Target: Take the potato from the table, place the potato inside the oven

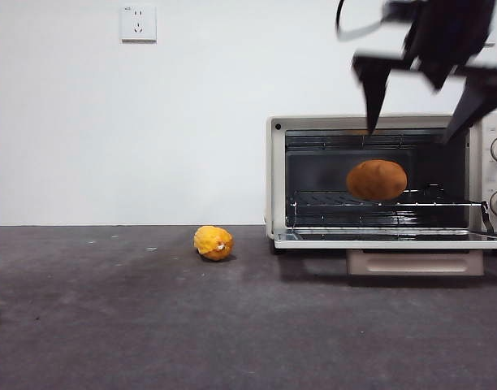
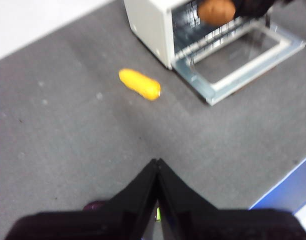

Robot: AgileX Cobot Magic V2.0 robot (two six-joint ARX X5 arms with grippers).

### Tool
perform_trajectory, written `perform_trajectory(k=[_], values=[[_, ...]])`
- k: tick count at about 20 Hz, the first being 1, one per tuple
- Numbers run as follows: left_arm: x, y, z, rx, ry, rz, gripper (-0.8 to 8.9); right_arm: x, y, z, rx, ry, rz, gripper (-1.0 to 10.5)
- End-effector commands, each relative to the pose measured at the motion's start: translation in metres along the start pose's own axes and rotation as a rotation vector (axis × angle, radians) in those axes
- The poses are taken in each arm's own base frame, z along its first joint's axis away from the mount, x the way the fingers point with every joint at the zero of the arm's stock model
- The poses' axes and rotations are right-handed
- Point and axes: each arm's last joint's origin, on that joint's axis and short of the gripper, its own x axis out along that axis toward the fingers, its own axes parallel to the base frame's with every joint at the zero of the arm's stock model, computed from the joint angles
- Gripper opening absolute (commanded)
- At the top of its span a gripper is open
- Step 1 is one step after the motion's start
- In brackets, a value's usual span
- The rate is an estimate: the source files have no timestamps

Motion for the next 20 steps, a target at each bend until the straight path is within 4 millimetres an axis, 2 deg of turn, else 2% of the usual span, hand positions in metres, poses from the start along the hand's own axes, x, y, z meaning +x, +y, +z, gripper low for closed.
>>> perform_trajectory(k=[1,4,7,10,13,15,17,18,19,20], values=[[0.033,-0.013,0.017,0.034,0.056,-0.020,-0.08,-0.038,-0.006,-0.007,-0.034,0.007,0.003,5.1],[0.079,-0.034,0.044,0.084,0.042,-0.236,-0.09,-0.095,-0.018,-0.023,-0.067,-0.037,0.008,5.1],[0.125,-0.044,0.060,0.060,0.054,-0.370,-0.09,-0.146,-0.031,-0.045,-0.080,-0.099,0.017,5.0],[0.181,-0.036,0.065,-0.025,0.134,-0.494,-0.09,-0.194,-0.046,-0.077,-0.066,-0.157,0.013,5.0],[0.233,-0.029,0.063,-0.141,0.214,-0.682,-0.08,-0.229,-0.058,-0.108,-0.045,-0.221,0.028,5.0],[0.268,-0.022,0.057,-0.219,0.261,-0.698,-0.08,-0.251,-0.067,-0.130,-0.027,-0.288,0.042,4.9],[0.296,-0.017,0.049,-0.271,0.318,-0.679,-0.08,-0.265,-0.073,-0.145,-0.010,-0.345,0.034,3.1],[0.311,-0.013,0.043,-0.292,0.355,-0.670,-0.09,-0.272,-0.077,-0.154,-0.001,-0.374,0.027,1.5],[0.322,-0.010,0.037,-0.310,0.384,-0.661,-0.09,-0.275,-0.079,-0.160,0.002,-0.387,0.027,0.6],[0.336,-0.008,0.030,-0.340,0.423,-0.651,-0.09,-0.279,-0.081,-0.166,0.007,-0.396,0.030,0.3]])
